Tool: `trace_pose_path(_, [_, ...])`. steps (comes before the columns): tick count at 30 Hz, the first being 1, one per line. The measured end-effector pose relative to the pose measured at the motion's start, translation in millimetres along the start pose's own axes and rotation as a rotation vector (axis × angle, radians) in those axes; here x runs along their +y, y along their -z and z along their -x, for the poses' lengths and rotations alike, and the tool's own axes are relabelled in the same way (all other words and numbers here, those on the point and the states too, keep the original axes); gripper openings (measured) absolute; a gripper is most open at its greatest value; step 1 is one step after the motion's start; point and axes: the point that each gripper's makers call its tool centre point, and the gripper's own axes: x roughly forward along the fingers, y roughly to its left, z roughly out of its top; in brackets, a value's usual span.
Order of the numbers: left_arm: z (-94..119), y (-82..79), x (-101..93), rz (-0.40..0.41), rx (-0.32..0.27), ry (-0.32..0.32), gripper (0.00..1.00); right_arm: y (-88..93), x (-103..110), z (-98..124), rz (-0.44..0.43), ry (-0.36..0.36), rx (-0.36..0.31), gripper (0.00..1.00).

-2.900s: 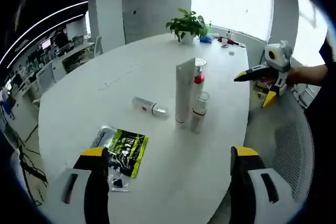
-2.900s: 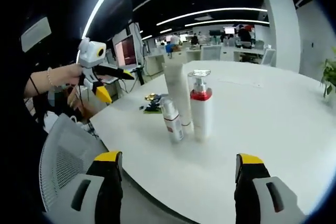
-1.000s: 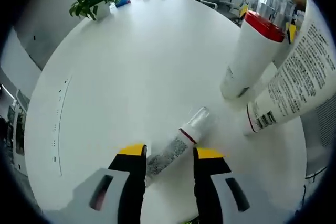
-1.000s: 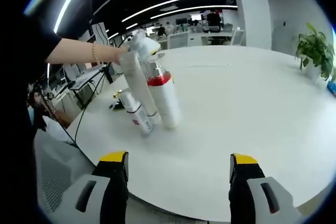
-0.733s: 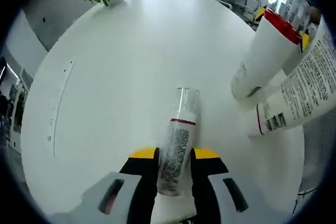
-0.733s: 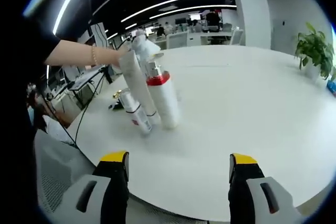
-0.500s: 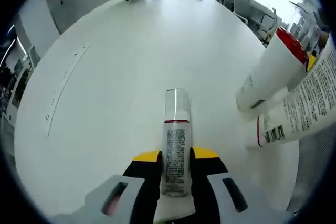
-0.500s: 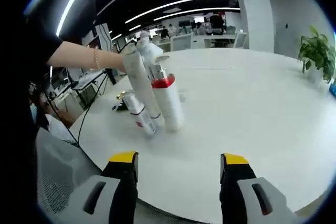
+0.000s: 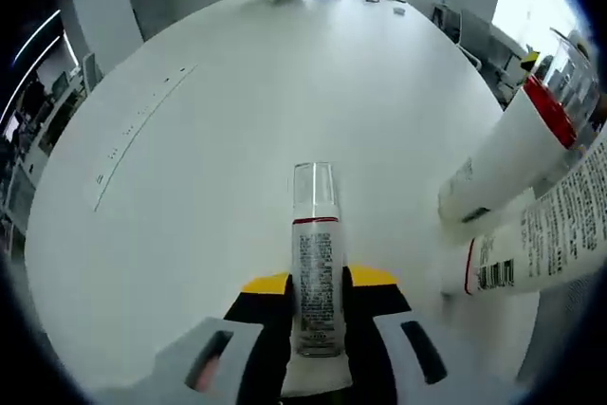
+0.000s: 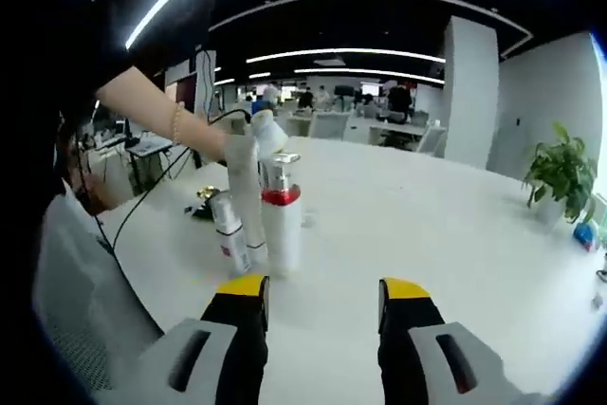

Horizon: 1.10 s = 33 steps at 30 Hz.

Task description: Arrange the skincare products in the storage area until every visible bottle or jar stands upright without overlapping.

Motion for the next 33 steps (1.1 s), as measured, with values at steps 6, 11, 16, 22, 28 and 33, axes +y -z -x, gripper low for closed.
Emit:
trace_pose_path(6, [15,2.6,-2.5,0.239,-0.125,0.029,0.24,-9.4,9,-2,-0.014,-0.049,0.002,0.47])
trace_pose_path(11, [45,1.3,6.7,0.391,-0.26,0.012,0.24,-25.1,33,-8,-0.081,-0.157,-0.018,0.4])
trace_pose_path(16, [89,-0.7,20.6,0.535,-0.405,0.015,0.24,-60.6,49,-13,-0.21,-0.248,-0.143,0.45])
trace_pose_path(22, [146,-12.5,-2.3,0.609,-0.566,0.034,0.24,-89.2,72,-12,-0.312,-0.359,-0.212,0.42])
trace_pose_path(28, [202,-32.4,-25.2,0.63,-0.748,0.071,0.24,-107.5,86,-8,-0.372,-0.428,-0.222,0.4])
trace_pose_path(33, [239,-49.9,-62.9,0.621,-0.829,0.113,0.24,-134.4,98,4,-0.412,-0.483,-0.277,0.41])
